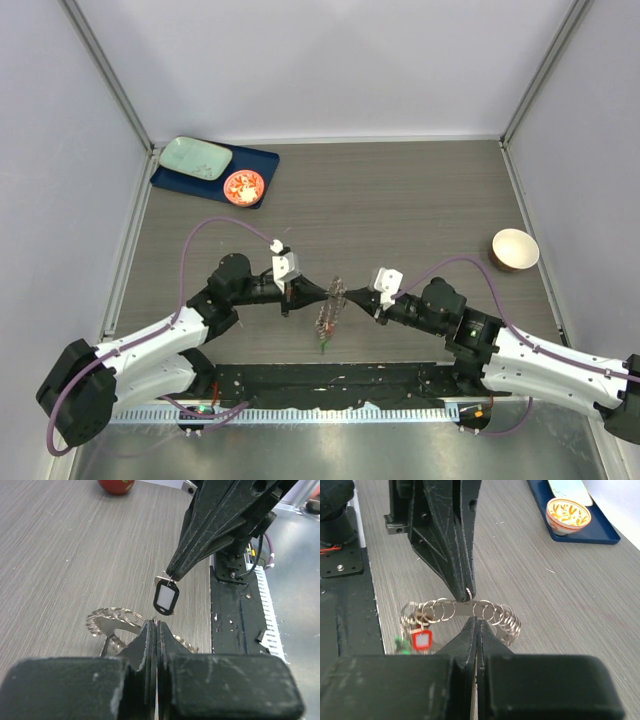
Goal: Put the keys on the keyring
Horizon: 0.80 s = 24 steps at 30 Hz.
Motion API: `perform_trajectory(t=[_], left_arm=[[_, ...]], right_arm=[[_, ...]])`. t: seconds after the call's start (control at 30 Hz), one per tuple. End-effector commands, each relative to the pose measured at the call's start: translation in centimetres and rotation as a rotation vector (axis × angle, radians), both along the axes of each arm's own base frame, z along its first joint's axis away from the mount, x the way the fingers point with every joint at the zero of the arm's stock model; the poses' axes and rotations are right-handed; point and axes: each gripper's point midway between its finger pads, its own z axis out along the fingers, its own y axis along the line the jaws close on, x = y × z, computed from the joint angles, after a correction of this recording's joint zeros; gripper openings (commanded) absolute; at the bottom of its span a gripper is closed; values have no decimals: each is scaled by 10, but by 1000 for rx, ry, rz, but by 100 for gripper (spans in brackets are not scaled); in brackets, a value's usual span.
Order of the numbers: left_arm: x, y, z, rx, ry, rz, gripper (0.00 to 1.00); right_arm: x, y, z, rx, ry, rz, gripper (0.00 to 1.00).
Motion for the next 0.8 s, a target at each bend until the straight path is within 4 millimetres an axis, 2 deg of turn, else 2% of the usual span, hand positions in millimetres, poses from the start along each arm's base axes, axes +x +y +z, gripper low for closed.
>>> perform_trajectory(t=[0.0, 0.23, 0.33, 0.4, 0.47, 0.5, 0.63, 0.67, 0.7, 0.77], left_arm=[[-8, -3, 26, -73, -133, -77, 0], [-12, -4, 16, -45, -130, -115, 0], [-5, -2, 5, -1, -84, -76, 0], [11, 1, -2, 32, -62, 27, 0], [18, 8, -11, 75, -16, 100, 0], [29, 14, -14, 87, 12, 187, 0], [46, 41, -16, 170, 89, 398, 0], [48, 47, -9, 179, 85, 436, 0], [58, 58, -8, 205, 81, 525, 0], [56, 68, -1, 266, 95, 575, 0]], right_arm=[[-13, 9, 27, 41, -55, 95, 1], [-12, 14, 15, -2, -40, 109, 1], [-3, 9, 16, 8, -48, 54, 1], [9, -1, 23, 46, -60, -41, 1], [19, -11, 27, 74, -67, -122, 1], [24, -17, 27, 96, -65, -169, 1], [32, -27, 26, 109, -73, -240, 1], [33, -27, 26, 108, -74, -243, 1], [34, -28, 26, 107, -75, -250, 1], [36, -29, 25, 108, -74, -261, 1]])
